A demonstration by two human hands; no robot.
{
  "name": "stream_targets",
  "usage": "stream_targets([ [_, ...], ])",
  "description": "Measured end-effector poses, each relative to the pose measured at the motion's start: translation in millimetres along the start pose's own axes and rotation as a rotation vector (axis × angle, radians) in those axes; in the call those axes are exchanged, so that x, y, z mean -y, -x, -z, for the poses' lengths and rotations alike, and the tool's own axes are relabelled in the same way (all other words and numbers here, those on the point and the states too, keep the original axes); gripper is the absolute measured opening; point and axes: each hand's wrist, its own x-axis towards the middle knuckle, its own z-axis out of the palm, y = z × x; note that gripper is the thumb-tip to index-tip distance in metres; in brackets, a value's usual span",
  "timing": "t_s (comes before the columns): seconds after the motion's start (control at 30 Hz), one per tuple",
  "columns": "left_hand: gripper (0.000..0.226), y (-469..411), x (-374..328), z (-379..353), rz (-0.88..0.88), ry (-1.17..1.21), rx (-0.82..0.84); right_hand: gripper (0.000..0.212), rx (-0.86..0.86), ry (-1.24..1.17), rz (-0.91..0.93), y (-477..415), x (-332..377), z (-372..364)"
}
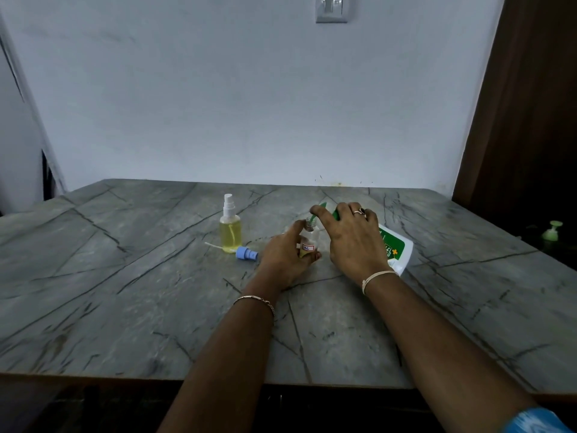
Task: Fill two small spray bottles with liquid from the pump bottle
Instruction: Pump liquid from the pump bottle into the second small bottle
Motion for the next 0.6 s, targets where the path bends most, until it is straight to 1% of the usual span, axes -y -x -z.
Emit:
stream_targets([
  [0.17,0.061,1.8,-0.1,0.8,0.023,0.013,-0.011,0.08,-0.002,0.043,0.017,3.9,-3.3,-1.5],
  [0.37,0.065,0.7,-1.3,0.4,0.022,0.015,-0.008,0.068,0.001,0.0,-0.009,0.6,1.8,1.8],
  [0.5,0.066,0.2,-1.3,0.5,0.056,0.054,-0.002,0.069,-0.003,-0.007,-0.008,1.4,1.1,1.8],
  [0.6,0.065,0.2,-0.4,0.2,0.071,0.084,-0.01,0.075,0.001,0.009,0.006,3.4,-1.5,0.5],
])
